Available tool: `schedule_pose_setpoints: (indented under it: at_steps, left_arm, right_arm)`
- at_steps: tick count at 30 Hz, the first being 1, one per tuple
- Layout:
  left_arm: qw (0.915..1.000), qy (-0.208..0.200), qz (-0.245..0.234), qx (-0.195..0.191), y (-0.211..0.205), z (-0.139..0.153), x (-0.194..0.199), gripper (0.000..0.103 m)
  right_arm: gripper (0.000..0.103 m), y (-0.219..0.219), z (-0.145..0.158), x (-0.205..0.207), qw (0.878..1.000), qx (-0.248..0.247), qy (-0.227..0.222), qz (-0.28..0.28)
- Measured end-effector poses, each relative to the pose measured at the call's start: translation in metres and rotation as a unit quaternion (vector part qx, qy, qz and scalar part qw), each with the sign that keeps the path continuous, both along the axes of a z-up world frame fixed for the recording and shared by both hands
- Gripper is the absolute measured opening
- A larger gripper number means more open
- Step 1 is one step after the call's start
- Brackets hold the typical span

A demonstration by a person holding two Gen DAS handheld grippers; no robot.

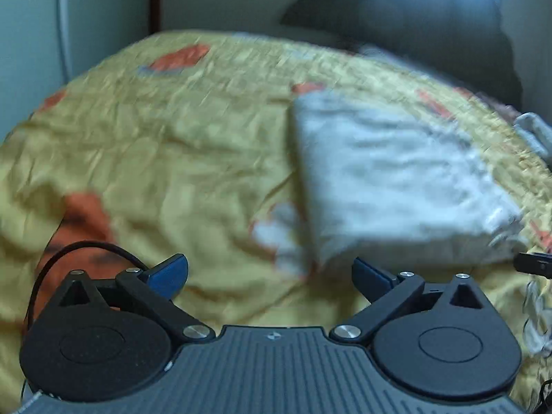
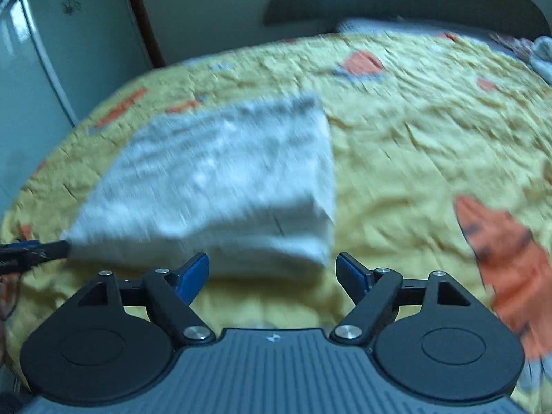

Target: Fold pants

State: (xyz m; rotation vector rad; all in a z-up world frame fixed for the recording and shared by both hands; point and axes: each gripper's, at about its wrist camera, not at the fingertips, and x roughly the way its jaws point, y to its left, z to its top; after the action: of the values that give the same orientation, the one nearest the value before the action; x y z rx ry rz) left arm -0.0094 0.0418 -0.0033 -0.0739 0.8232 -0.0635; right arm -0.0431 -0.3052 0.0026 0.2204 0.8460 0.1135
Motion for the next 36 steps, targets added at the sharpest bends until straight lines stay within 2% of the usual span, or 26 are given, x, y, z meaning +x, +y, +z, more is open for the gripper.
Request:
schedule_pose_setpoints:
  at_steps: [2, 5, 7, 10, 12, 16, 19, 22, 24, 27, 29, 36]
  left_arm:
    - [0.9999, -0.009, -0.001, 0.012, 0.006, -0.001, -0.012, 0.103]
    - [0.9993, -0.009, 0.007, 0.037, 0.017, 0.003, -0.02, 0.101]
    - [0.9991, -0.013, 0.034, 0.024, 0.028, 0.009, -0.024, 0.101]
    - [0.9979, -0.026, 0.055, -0.024, 0.028, 0.02, -0.029, 0.101]
    - [0.9975, -0.041, 0.038, -0.044, 0.012, 0.023, -0.033, 0.102]
    - [0.9982, -0.053, -0.006, -0.028, -0.036, 0.016, -0.029, 0.102]
    - [0.9977, -0.051, -0.021, -0.039, -0.058, 0.01, -0.027, 0.102]
    - [0.9978, -0.052, -0.036, -0.018, -0.078, 0.001, -0.027, 0.102]
    - [0.9986, -0.039, -0.036, -0.005, -0.085, -0.009, -0.026, 0.102]
    - [0.997, -0.056, -0.043, 0.03, -0.09, -0.017, -0.031, 0.103]
    - [0.9956, -0.065, -0.047, 0.048, -0.093, -0.02, -0.034, 0.103]
    - [0.9939, -0.089, -0.036, 0.053, -0.092, -0.025, -0.045, 0.103]
  right_arm:
    - [0.08, -0.01, -0.008, -0.012, 1.0, 0.004, 0.004, -0.008]
    - [0.08, -0.019, -0.005, -0.023, 1.0, 0.0, -0.002, -0.021]
    - [0.081, -0.023, 0.002, -0.028, 0.999, 0.0, -0.016, -0.036]
    - [0.081, -0.018, 0.012, -0.031, 0.999, 0.016, -0.032, -0.037]
    - [0.084, -0.009, 0.014, -0.03, 0.999, 0.019, -0.039, -0.032]
    - [0.087, 0.018, 0.006, -0.022, 0.999, -0.016, -0.034, -0.029]
    - [0.087, 0.031, 0.0, -0.023, 0.998, -0.035, -0.043, -0.034]
    - [0.088, 0.037, -0.014, -0.021, 0.997, -0.049, -0.027, -0.045]
    - [0.096, 0.042, -0.018, -0.027, 0.996, -0.069, -0.038, -0.042]
    - [0.102, 0.047, -0.021, -0.032, 0.995, -0.075, -0.042, -0.042]
    - [0.103, 0.05, -0.022, -0.034, 0.995, -0.081, -0.044, -0.05]
    - [0.103, 0.052, -0.025, -0.039, 0.993, -0.08, -0.062, -0.056]
